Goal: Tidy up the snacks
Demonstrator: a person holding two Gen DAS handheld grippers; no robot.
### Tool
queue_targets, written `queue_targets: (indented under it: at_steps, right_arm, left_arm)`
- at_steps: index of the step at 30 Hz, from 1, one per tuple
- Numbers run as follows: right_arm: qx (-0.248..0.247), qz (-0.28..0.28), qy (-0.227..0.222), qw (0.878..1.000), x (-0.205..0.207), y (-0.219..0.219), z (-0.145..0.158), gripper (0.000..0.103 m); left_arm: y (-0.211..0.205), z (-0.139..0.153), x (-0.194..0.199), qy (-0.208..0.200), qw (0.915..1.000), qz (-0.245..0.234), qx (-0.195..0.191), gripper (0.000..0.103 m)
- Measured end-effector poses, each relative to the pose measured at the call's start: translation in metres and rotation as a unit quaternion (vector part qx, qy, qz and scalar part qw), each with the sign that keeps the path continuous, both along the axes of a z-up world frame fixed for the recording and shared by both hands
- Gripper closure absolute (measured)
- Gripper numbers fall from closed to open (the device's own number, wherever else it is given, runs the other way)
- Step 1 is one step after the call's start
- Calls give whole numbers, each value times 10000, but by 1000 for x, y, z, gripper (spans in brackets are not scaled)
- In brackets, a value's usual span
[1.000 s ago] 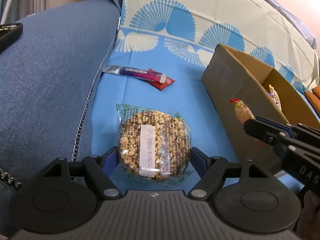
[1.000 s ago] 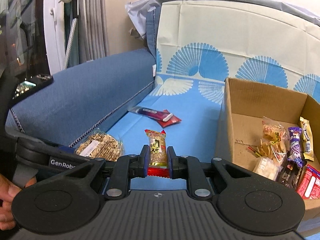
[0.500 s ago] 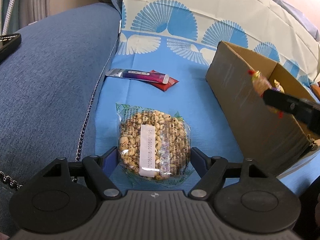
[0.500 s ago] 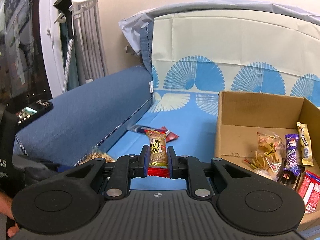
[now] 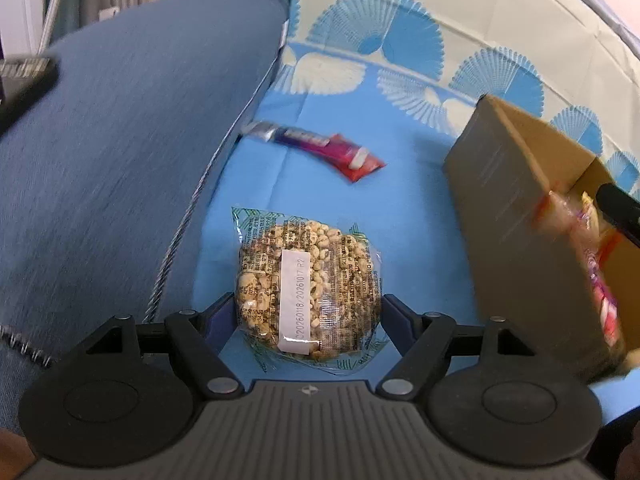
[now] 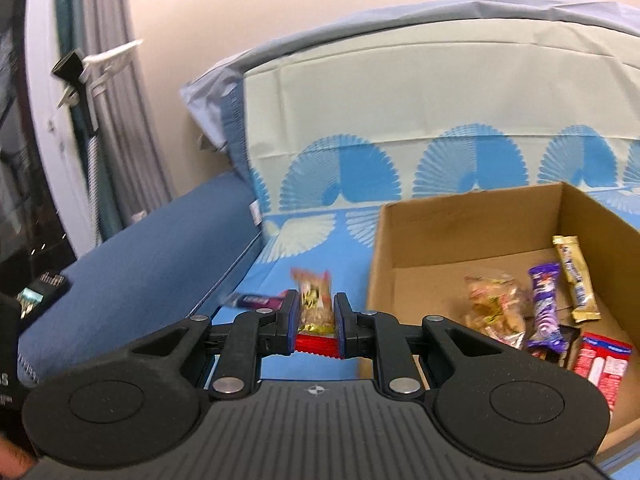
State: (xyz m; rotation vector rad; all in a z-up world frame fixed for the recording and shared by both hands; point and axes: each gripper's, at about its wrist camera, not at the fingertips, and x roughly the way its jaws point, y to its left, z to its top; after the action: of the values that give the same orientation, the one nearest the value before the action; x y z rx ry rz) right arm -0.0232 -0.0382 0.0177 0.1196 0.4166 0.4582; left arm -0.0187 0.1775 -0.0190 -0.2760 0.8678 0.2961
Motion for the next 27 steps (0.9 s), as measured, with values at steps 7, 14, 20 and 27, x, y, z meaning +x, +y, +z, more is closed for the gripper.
queue_targets:
  at_steps: [7,14,20,27]
  right_arm:
    - [270,-649,-293,9971,8,-28,16,90]
    - [548,-1459,-223,9875,24,-65,15,91]
    - [518,-1232,-180,9909,24,-63,7,89]
    - [288,-645,-262,9972,15,-34,5,89]
  left_arm:
    - [-56,65,46,-813,9961,-339,69,22]
    - [-109,107,90,-1462,9862,-768,79,22]
    - [-84,107,86,-1464,9874,-589,117,22]
    - [-26,54,38,-943,9943,-473,171,22]
